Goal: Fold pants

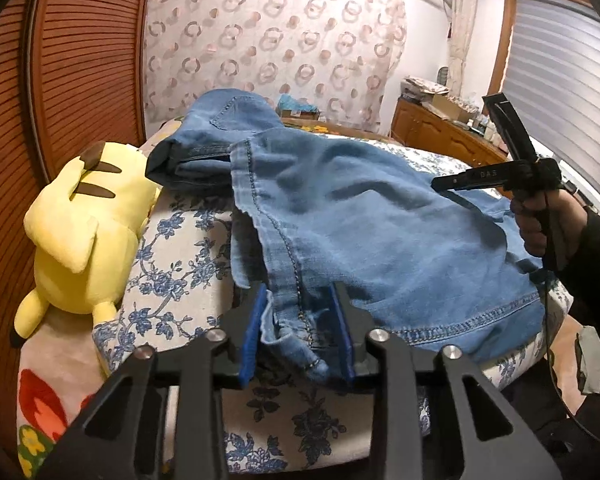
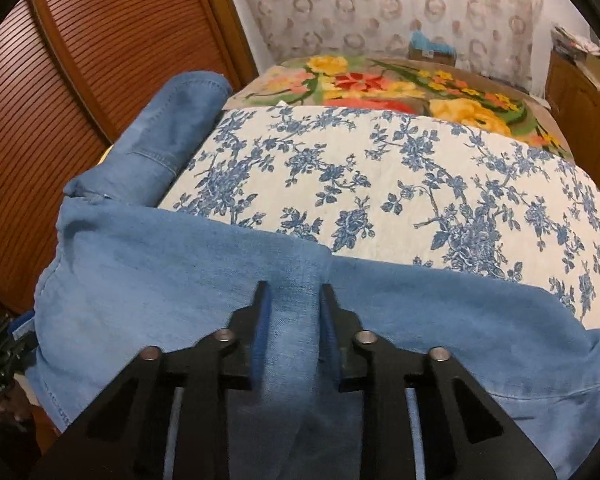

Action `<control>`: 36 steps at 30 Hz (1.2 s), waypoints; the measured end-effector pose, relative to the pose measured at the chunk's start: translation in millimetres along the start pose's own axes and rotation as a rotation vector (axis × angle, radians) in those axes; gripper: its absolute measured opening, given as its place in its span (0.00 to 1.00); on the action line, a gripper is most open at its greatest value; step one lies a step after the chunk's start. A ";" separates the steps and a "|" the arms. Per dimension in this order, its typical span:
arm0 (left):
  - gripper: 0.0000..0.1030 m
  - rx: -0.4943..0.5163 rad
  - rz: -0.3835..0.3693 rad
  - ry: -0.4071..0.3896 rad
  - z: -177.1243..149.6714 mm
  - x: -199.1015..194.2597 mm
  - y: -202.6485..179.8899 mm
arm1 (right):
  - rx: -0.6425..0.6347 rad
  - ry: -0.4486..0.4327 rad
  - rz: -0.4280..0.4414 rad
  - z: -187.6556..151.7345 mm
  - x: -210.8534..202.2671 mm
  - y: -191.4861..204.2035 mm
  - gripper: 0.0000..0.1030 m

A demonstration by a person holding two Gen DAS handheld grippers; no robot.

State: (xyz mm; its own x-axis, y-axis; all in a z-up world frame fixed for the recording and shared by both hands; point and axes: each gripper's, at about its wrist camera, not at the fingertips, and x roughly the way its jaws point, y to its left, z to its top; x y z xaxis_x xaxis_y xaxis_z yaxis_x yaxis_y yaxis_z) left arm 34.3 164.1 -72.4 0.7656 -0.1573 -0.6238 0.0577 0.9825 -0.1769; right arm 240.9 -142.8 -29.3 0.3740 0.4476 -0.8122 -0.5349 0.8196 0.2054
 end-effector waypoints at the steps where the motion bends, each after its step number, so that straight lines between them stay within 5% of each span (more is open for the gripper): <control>1: 0.29 0.000 -0.003 -0.001 0.5 0.7 0.6 | -0.008 -0.005 0.004 0.6 -1.2 1.6 0.09; 9: 0.29 -0.005 -0.003 0.018 1.5 10.2 2.3 | -0.088 -0.271 -0.083 7.8 -51.5 27.6 0.02; 11: 0.27 -0.003 -0.007 0.018 -0.4 11.9 2.5 | -0.108 -0.267 -0.106 8.2 -50.0 31.0 0.03; 16: 0.03 -0.009 -0.021 -0.014 -2.0 7.4 3.0 | -0.115 -0.217 -0.139 4.6 -35.0 29.7 0.03; 24: 0.03 -0.043 -0.007 -0.078 5.6 -20.7 12.4 | -0.108 -0.201 -0.143 -1.3 -29.9 20.8 0.03; 29: 0.12 -0.036 0.006 -0.041 5.1 -18.6 8.2 | -0.107 -0.195 -0.139 -2.9 -30.5 22.0 0.07; 33: 0.36 -0.007 0.027 -0.057 7.6 -24.6 4.5 | -0.103 -0.195 -0.142 -8.9 -38.2 19.0 0.14; 36: 0.43 -0.004 0.021 -0.065 12.4 -30.7 3.0 | -0.103 -0.208 -0.146 -18.6 -51.3 14.8 0.24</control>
State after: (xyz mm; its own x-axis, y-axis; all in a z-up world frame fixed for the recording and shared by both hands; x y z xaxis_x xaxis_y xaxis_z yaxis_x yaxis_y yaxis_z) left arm 18.9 173.2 -44.3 0.8064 -0.1302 -0.5769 0.0388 0.9850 -0.1681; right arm 199.7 -160.2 5.4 0.5946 0.4003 -0.6973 -0.5345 0.8446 0.0290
